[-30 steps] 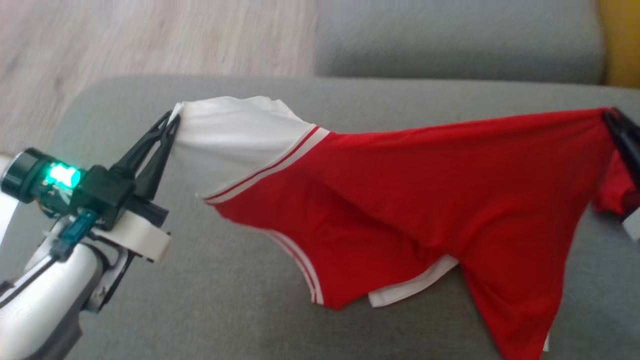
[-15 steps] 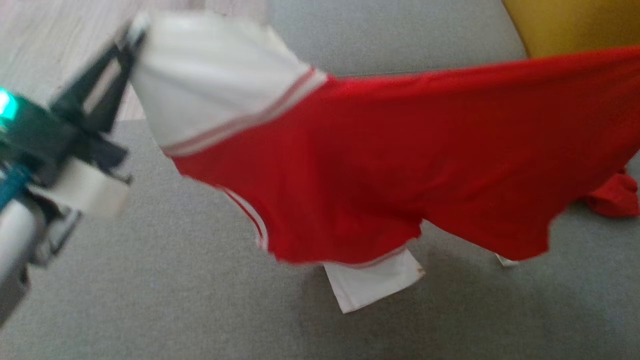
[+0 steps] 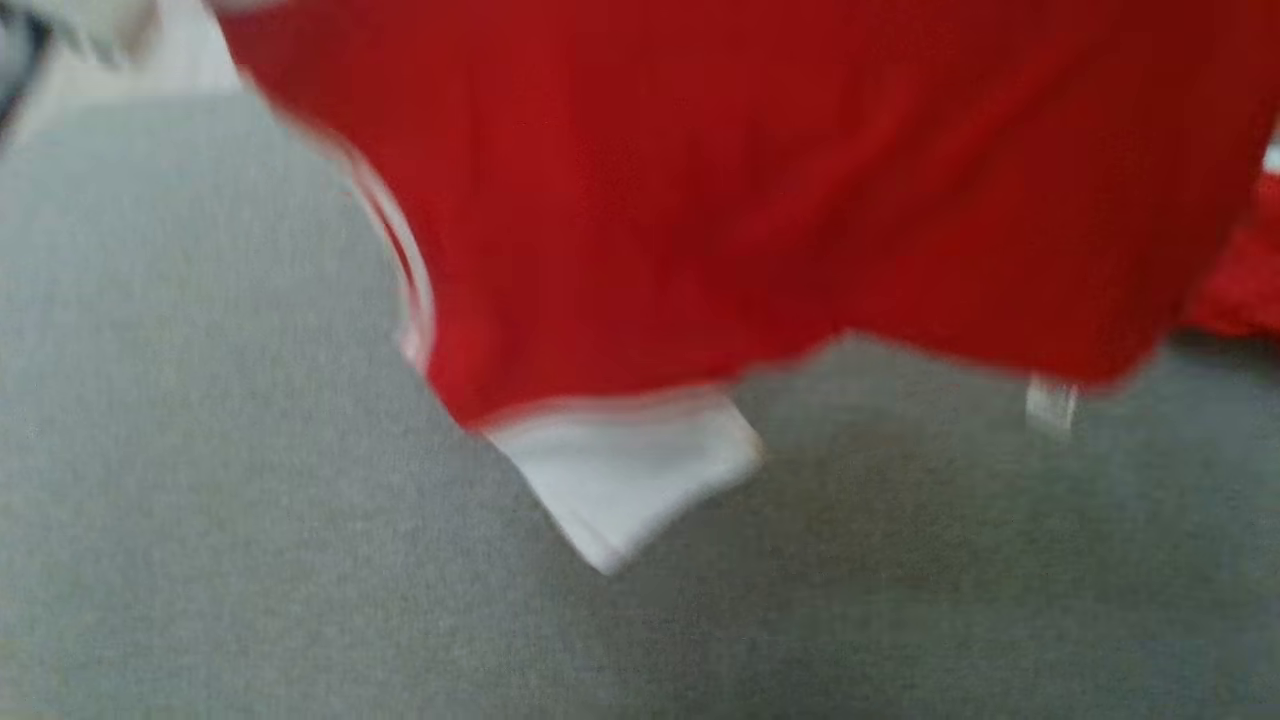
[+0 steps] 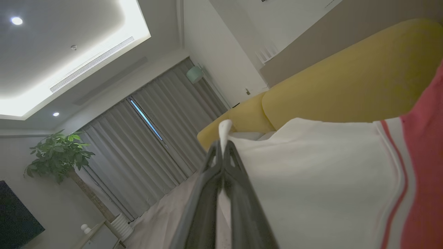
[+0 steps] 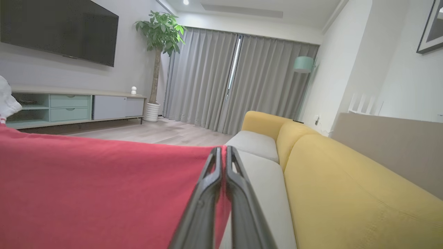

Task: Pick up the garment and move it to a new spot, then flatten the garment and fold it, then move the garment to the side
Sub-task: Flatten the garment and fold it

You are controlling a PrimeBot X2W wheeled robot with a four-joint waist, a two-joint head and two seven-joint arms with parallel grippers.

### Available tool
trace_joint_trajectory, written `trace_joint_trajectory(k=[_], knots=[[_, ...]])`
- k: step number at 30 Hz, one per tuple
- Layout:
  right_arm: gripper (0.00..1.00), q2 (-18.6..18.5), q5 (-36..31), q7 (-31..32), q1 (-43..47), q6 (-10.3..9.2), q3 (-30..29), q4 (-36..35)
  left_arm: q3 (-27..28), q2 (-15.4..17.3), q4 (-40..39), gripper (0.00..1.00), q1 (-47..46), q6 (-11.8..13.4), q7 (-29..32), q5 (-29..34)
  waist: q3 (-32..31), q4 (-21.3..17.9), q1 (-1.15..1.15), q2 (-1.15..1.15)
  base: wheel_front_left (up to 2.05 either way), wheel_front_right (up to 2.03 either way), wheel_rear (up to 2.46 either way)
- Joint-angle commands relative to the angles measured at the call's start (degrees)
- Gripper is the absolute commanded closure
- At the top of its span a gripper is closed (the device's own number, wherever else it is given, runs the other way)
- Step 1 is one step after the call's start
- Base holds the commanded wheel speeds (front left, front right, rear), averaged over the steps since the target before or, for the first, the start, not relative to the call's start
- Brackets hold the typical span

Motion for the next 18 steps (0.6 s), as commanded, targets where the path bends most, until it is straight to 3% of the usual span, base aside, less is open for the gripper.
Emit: trace_joint_trajectory(k=[1,4,7,11,15,18], knots=[[1.0,-0.14,-1.95,-1.34,-5.48,-0.05,0.81,1.43,2.48,0.66,2.97,1.0,-7.85,-0.35,-2.12,2.47,8.64,2.17,-0.03,0.0,0.0,0.0,0.0],[1.0,0.72,-5.36,-4.37,-13.62,-0.05,2.57,6.9,2.04,-2.3,10.41,1.0,-15.98,-0.55,-7.54,5.92,12.46,2.9,-0.03,0.0,0.0,0.0,0.0],[1.0,0.86,-8.9,-8.69,-20.55,-0.05,3.31,12.41,1.76,-4.72,17.34,1.0,-22.95,0.84,-13.77,9.47,15.01,3.69,-0.03,0.0,0.0,0.0,0.0],[1.0,0.92,-11.42,-13.06,-25.26,-0.05,4.3,17.02,1.97,-6.86,21.84,1.0,-27.41,2.05,-17.98,11.14,16.87,4.26,-0.03,0.0,0.0,0.0,0.0],[1.0,0.86,-12.3,-17.72,-26.85,-0.05,5.94,22.13,1.35,-8.57,22.91,1.0,-26.28,0.54,-19.3,11.03,18.34,5.28,-0.03,0.0,0.0,0.0,0.0],[1.0,0.93,-11.8,-20.67,-24.68,-0.05,7.49,25.64,1.68,-8.8,19.39,1.0,-21.21,0.61,-19.36,10.93,18.34,5.93,-0.03,0.0,0.0,0.0,0.0]])
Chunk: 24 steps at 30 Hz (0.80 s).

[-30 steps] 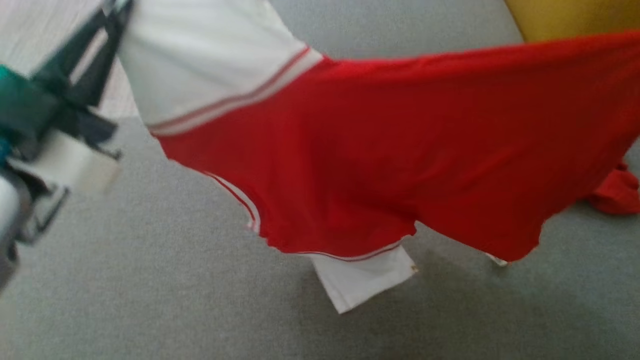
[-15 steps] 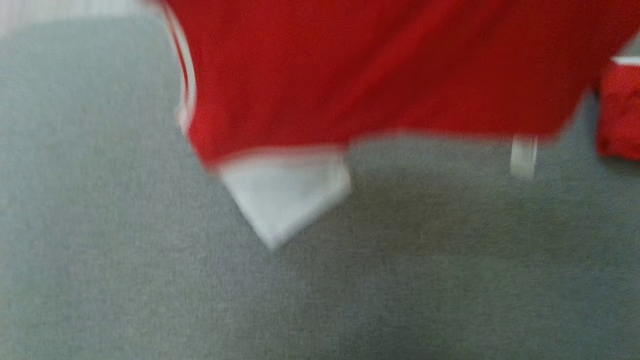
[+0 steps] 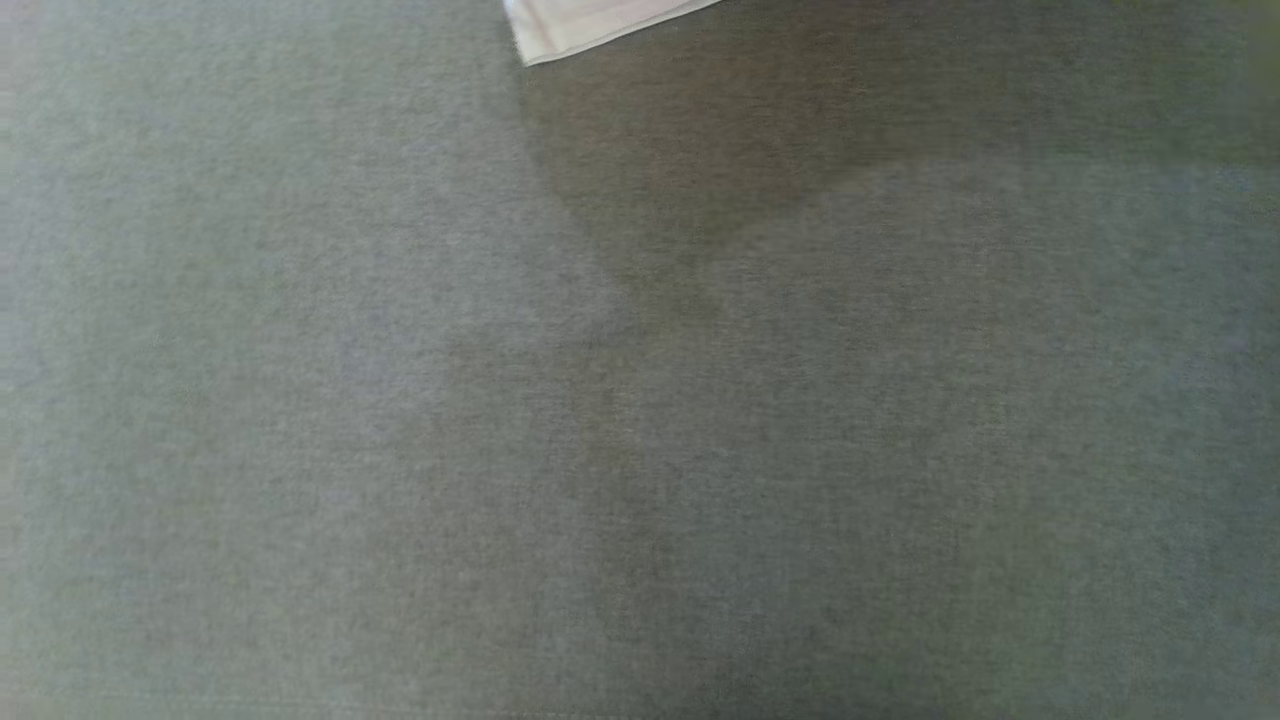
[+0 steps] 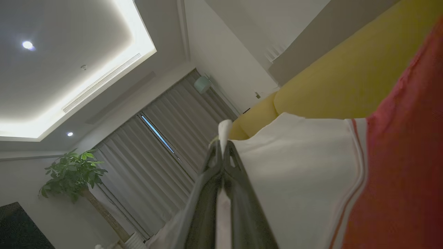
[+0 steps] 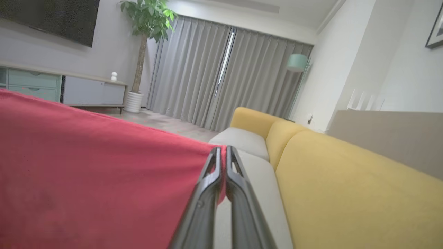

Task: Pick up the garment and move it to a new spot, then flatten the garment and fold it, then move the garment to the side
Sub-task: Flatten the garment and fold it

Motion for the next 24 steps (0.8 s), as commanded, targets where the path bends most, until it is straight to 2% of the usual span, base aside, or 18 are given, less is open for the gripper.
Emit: trace_joint_trajectory(k=[1,9,16,24], knots=[[1.0,-0.17,0.51,-0.83,1.55,-0.05,-0.05,-0.85,1.96,2.79,-1.81,1.0,0.47,0.17,-0.18,-0.24,-0.21,0.45,-0.01,0.0,0.0,0.0,0.0],[1.0,-0.37,5.66,-5.33,16.55,-0.05,1.29,3.45,3.29,5.52,-13.51,1.0,25.24,1.06,-0.19,-1.73,-6.4,0.23,-0.01,0.0,0.0,0.0,0.0],[1.0,-1.71,10.77,-6.25,34.57,-0.05,0.24,-0.49,3.33,10.16,-22.59,1.0,48.08,2.51,-0.2,-4.02,-14.02,-1.08,-0.01,0.0,0.0,0.0,0.0],[1.0,-2.57,13.33,-6.36,54.93,-0.05,-5.5,-7.71,2.07,11.12,-28.66,1.0,67.59,5.85,-0.2,-7.44,-18.79,-1.19,-0.01,0.0,0.0,0.0,0.0]])
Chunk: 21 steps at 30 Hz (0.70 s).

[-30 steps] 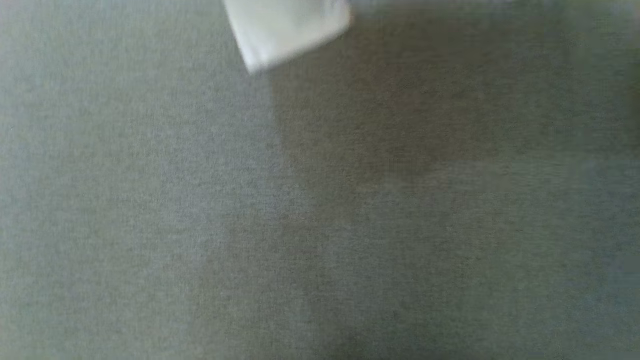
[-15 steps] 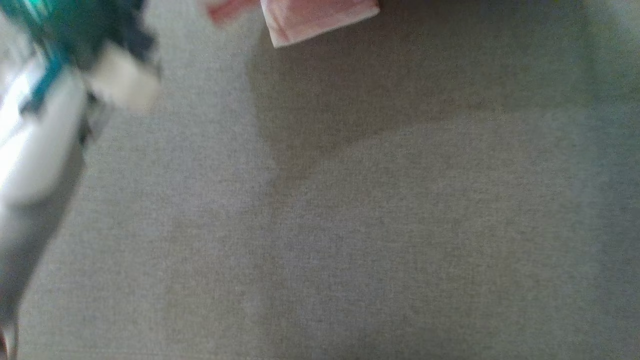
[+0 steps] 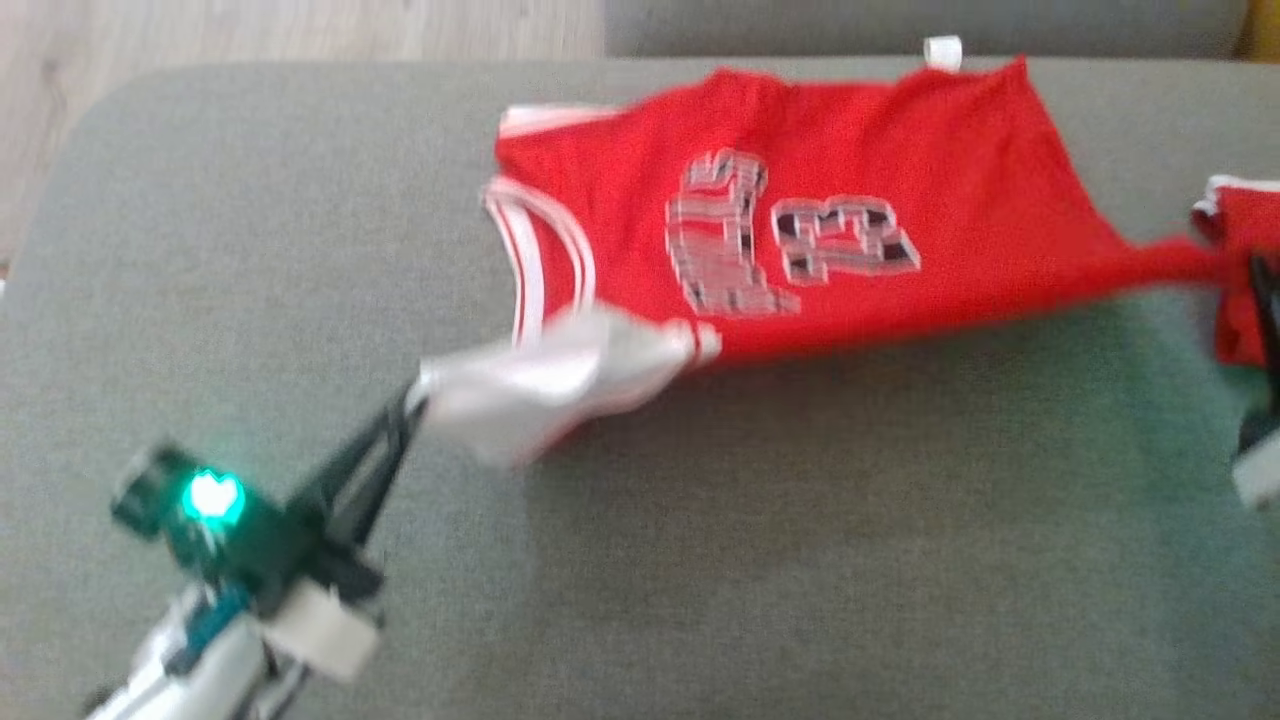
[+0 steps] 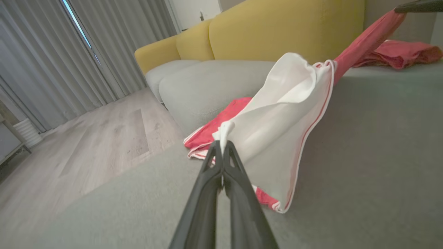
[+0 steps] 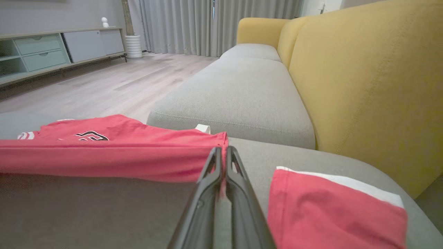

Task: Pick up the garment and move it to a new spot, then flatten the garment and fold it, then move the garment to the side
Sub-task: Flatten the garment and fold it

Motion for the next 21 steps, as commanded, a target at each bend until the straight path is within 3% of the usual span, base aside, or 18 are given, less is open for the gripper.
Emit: trace_joint_trajectory(k=[1,6,14,21], knots=[[1.0,-2.02,0.34,-0.77,4.09,-0.05,-1.48,-2.77,2.2,3.04,-1.62,1.0,0.91,1.55,-0.22,-0.24,-1.65,-0.03,0.02,0.0,0.0,0.0,0.0],[1.0,-1.08,-0.03,-0.64,14.63,-0.05,-5.76,-7.84,0.43,3.32,-2.09,1.0,7.96,3.42,-0.22,0.0,-2.74,0.1,0.02,0.0,0.0,0.0,0.0],[1.0,1.57,-1.77,3.16,24.04,-0.05,-12.49,-16.47,-0.89,3.48,-3.73,1.0,10.61,3.32,1.21,-1.12,-2.21,0.36,0.02,0.0,0.0,0.0,0.0],[1.0,4.49,-4.43,9.42,19.83,-0.05,-14.8,-17.65,-1.5,1.89,0.56,1.0,0.07,-0.47,2.49,1.29,1.69,0.94,0.02,0.0,0.0,0.0,0.0]])
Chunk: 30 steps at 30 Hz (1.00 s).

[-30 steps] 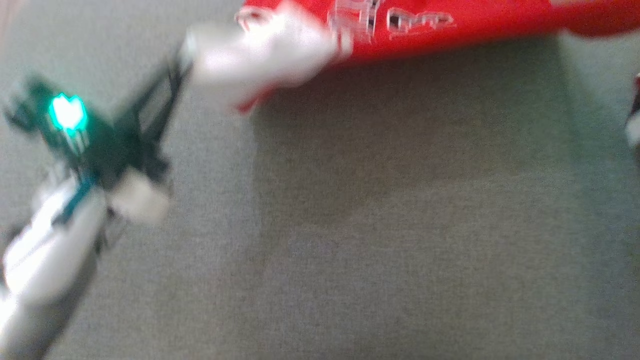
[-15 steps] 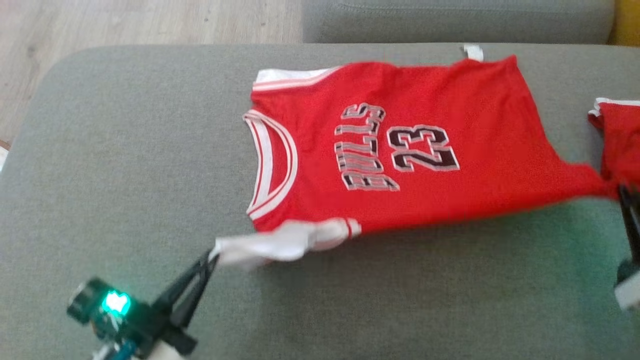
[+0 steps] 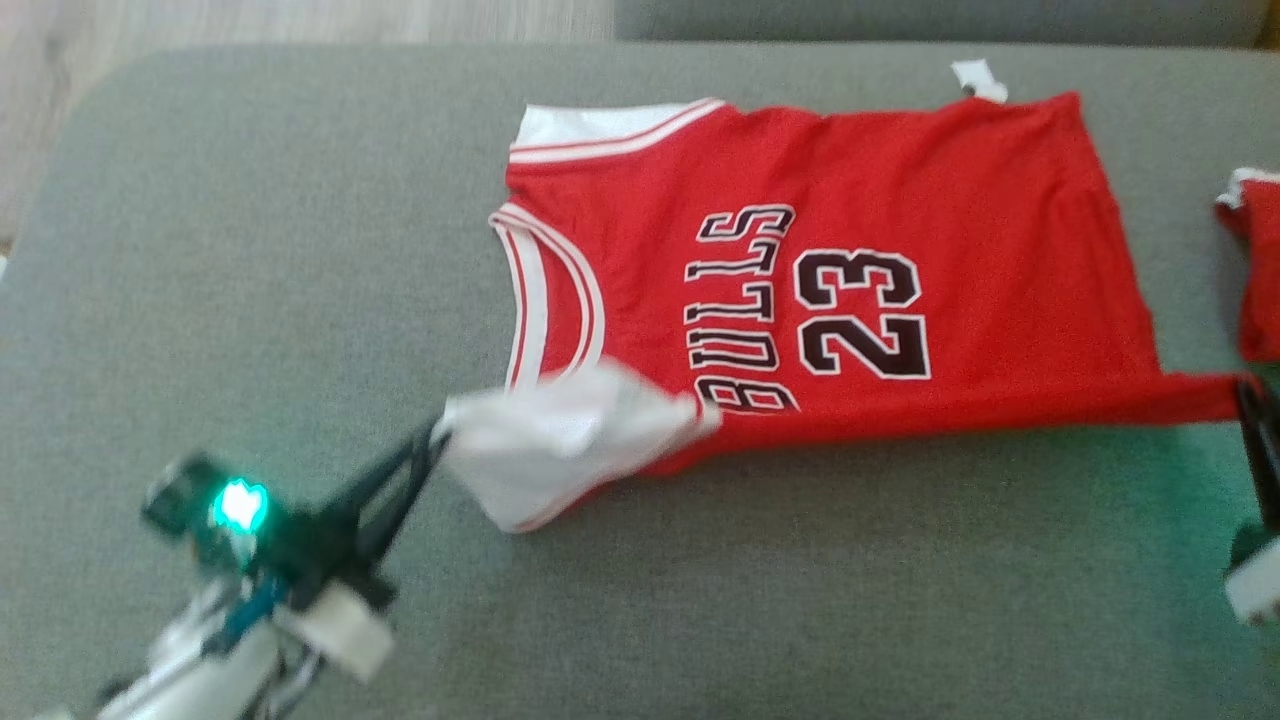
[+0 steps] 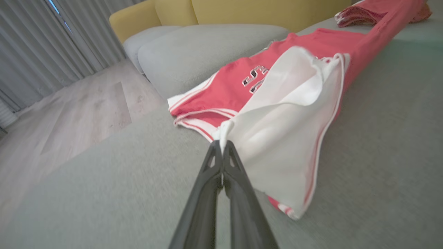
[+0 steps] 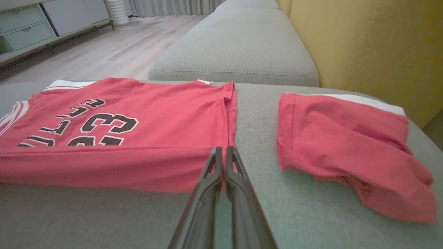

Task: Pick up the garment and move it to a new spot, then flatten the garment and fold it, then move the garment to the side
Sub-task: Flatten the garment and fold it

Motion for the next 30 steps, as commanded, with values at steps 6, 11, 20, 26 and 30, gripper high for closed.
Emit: trace_joint_trajectory(k=[6,11,20,26,30], knots=[[1.0,-2.14,-1.85,2.08,-10.55,-0.05,1.5,2.63,0.76,-1.5,6.23,1.0,-14.35,-3.38,-0.71,3.99,5.27,0.63,0.0,0.0,0.0,0.0,0.0],[1.0,-2.35,-2.85,2.24,-16.84,-0.05,3.74,6.24,0.1,-4.01,12.83,1.0,-21.82,-4.37,-1.96,6.71,7.88,0.8,0.0,0.0,0.0,0.0,0.0],[0.0,-1.88,-2.0,-0.07,-20.9,-0.05,5.69,11.95,3.15,-8.63,16.74,0.0,-24.87,2.36,-2.85,8.91,8.88,1.75,0.0,0.0,0.0,0.0,0.0],[0.0,-0.01,-1.82,-3.53,-19.78,-0.05,4.89,14.41,8.67,-14.08,13.08,0.0,-11.53,4.9,-2.87,0.78,7.59,1.45,0.0,0.0,0.0,0.0,0.0],[0.0,0.54,-1.55,-4.52,-19.61,-0.05,4.5,15.19,10.16,-17.6,13.29,0.0,-5.16,3.57,-2.88,-3.15,7.17,1.3,0.0,0.0,0.0,0.0,0.0]])
